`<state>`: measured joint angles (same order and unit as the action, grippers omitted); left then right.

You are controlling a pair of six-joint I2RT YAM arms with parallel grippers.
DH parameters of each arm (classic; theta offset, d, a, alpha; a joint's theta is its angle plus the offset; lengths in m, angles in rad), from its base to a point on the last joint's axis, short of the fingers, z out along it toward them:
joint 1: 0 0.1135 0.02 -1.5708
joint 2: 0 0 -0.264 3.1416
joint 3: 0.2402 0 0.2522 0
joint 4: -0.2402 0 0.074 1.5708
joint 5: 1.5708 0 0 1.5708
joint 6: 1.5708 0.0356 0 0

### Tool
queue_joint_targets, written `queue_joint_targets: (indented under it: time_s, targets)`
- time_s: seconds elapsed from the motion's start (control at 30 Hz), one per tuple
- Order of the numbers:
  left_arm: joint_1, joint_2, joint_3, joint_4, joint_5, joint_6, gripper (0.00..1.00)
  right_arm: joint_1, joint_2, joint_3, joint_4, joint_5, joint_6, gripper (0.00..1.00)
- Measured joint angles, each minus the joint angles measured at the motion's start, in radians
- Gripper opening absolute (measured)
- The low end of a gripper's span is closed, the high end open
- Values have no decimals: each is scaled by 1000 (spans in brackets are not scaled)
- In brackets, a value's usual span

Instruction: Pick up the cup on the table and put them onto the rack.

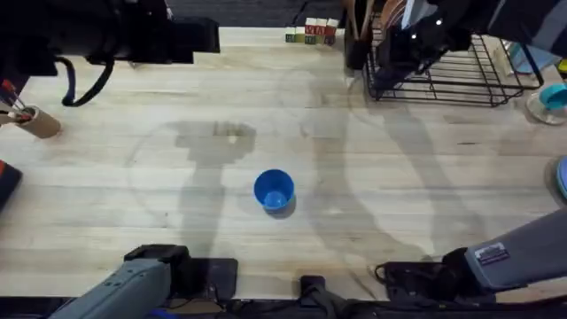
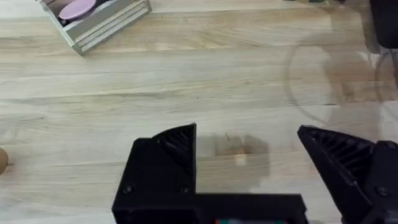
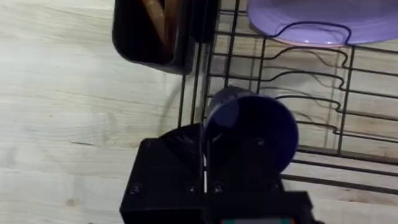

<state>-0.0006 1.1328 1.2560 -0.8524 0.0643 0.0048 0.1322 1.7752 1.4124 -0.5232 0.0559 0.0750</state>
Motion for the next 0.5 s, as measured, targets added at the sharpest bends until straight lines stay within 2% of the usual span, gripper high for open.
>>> queue_joint_targets:
  time_s: [0.43, 0.5]
  targets:
    - [0, 6, 0, 0, 0, 0, 993, 26, 3, 0, 0, 0, 0, 31]
    - [0, 6, 0, 0, 0, 0, 994, 32, 3, 0, 0, 0, 1, 59]
